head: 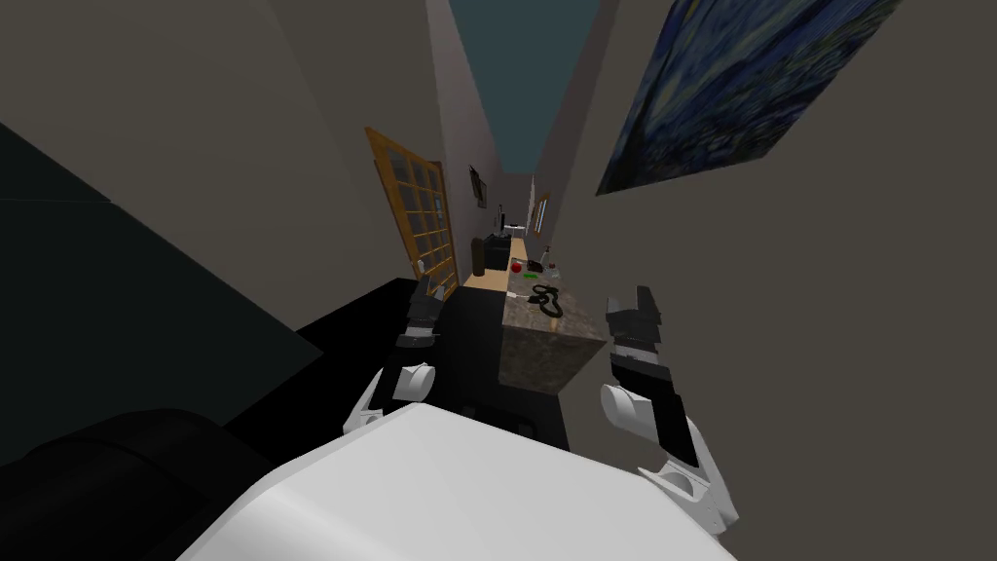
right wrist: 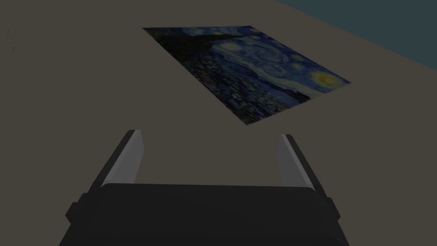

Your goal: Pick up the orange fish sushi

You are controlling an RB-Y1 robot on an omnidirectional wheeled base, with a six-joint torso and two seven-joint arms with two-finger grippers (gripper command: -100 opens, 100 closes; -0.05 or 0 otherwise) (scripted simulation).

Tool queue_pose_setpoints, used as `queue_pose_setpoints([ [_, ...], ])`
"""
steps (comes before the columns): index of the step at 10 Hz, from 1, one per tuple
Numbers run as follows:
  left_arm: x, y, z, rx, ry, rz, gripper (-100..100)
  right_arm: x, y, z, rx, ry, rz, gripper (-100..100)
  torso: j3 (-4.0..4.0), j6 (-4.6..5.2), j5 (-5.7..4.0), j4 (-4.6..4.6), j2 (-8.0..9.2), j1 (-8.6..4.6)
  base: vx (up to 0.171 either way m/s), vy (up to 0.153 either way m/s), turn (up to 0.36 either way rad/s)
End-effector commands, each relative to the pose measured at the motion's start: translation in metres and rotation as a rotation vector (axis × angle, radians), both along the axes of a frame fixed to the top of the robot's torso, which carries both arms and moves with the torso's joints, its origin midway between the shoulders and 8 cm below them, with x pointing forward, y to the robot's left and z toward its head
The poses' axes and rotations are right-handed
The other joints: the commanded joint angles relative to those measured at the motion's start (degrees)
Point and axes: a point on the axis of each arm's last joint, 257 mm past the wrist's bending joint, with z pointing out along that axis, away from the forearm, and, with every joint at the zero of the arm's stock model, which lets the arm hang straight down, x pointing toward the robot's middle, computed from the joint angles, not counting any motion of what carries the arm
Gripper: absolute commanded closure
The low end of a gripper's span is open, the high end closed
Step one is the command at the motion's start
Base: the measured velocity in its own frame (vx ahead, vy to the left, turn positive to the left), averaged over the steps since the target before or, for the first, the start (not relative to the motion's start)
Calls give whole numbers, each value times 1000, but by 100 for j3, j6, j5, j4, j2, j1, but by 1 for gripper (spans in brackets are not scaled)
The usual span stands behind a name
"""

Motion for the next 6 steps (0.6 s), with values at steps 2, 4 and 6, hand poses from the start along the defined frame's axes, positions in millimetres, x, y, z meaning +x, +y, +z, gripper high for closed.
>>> queue_pose_setpoints([
  [2, 0, 0, 0, 0, 0, 0, 0, 23, -5, 0, 36, 36, 23, -100, 1, 0, 0, 0, 2, 2, 28, 12, -3],
  [4, 0, 0, 0, 0, 0, 0, 0, 38, -10, -1, 63, 59, 35, -100, 2, 1, 0, 0, 4, 0, 24, 8, -6],
  [6, 0, 0, 0, 0, 0, 0, 0, 55, -15, -2, 98, 89, 47, -100, 2, 1, 0, 1, 5, 1, 25, 10, -6],
])
